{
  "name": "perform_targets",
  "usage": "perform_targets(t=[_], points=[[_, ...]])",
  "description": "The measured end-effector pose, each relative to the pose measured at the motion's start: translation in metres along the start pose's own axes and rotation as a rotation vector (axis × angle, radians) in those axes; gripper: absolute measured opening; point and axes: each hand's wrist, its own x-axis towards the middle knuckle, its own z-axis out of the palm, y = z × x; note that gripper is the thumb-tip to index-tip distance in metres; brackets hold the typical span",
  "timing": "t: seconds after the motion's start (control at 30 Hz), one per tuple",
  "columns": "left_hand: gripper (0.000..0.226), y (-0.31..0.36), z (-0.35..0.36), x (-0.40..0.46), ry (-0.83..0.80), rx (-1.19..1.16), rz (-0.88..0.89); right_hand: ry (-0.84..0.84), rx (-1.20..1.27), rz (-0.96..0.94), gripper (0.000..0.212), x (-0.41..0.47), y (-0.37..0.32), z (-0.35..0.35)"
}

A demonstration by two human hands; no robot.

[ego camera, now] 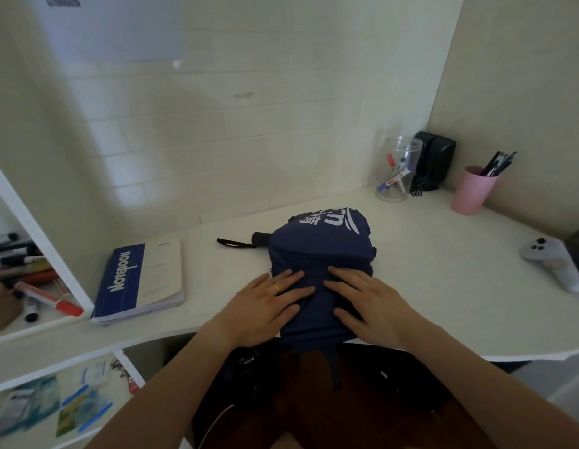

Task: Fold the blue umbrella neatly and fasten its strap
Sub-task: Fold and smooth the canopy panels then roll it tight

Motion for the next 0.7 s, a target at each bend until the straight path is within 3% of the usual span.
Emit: perform_targets(t=[0.23,0.33,0.4,0.5,0.7], points=[[0.065,-0.013,-0.007,0.031,-0.153,0.003,-0.110,-0.255,-0.019,0.155,0.092,0.016,0.031,-0.007],[0.069,-0.014,-0.005,0.030,-0.147,0.010,-0.103,-0.281,-0.027,0.165,0.088,0.004,0.033,-0.007],[0.069,-0.013,-0.003,0.029,-0.143,0.010,-0.092,-0.153,-0.016,0.145,0.077,-0.003,0.030,-0.012],[0.068,-0.013,-0.003,0.028,-0.139,0.006,-0.075,0.197,0.024,-0.008,0.043,0.002,0.022,-0.016],[0.069,-0.007,-0.007,0.025,-0.100,0.044,-0.075,0.179,0.082,0.043,0.031,-0.007,0.026,-0.005]])
